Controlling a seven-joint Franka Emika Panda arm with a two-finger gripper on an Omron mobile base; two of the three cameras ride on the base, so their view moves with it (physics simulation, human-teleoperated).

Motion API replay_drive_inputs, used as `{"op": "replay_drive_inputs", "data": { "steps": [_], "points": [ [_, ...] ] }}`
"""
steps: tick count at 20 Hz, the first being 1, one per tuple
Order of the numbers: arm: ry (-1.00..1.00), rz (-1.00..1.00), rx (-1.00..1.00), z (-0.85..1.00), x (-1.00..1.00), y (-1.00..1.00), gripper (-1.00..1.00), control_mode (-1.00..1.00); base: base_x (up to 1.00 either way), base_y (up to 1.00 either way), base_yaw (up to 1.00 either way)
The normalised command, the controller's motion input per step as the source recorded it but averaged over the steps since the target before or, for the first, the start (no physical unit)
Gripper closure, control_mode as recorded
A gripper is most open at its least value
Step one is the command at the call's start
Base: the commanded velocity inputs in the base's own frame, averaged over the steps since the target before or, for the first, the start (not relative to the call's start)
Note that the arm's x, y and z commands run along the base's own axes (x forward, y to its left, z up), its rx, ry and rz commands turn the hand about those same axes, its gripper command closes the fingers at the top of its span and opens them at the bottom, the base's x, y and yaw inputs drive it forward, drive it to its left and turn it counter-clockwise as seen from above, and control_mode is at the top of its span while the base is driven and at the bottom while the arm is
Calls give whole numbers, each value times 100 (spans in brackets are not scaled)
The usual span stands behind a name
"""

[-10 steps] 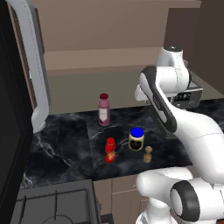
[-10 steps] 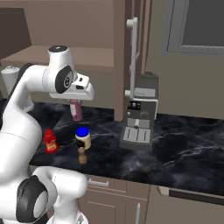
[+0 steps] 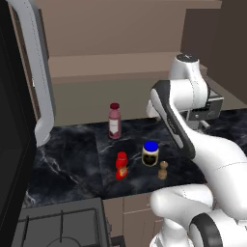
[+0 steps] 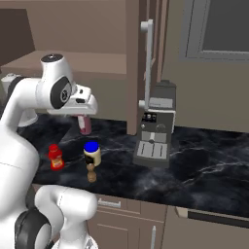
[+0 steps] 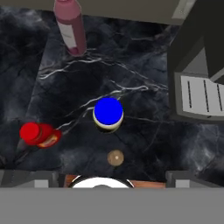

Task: There are various items on the counter. Only move the condiments/shakers into the cabinet.

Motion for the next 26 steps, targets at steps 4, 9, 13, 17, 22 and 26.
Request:
{"op": "replay_drive_inputs", "data": {
  "steps": [4, 9, 13, 17, 22, 26],
  "points": [
    [0, 0, -9, -16, -4, 55, -100, -100, 0, 0, 0],
    [1, -6, -4, -19, 0, 51, -100, -100, 0, 0, 0],
    [-5, -14, -1, -29, 0, 29, -100, -100, 0, 0, 0],
    [-17, -22, 0, -31, 0, 37, -100, -100, 0, 0, 0],
    [-21, -25, 0, -37, 0, 51, -100, -100, 0, 0, 0],
    [-16, -23, 0, -42, 7, 48, -100, -100, 0, 0, 0]
  ]
}}
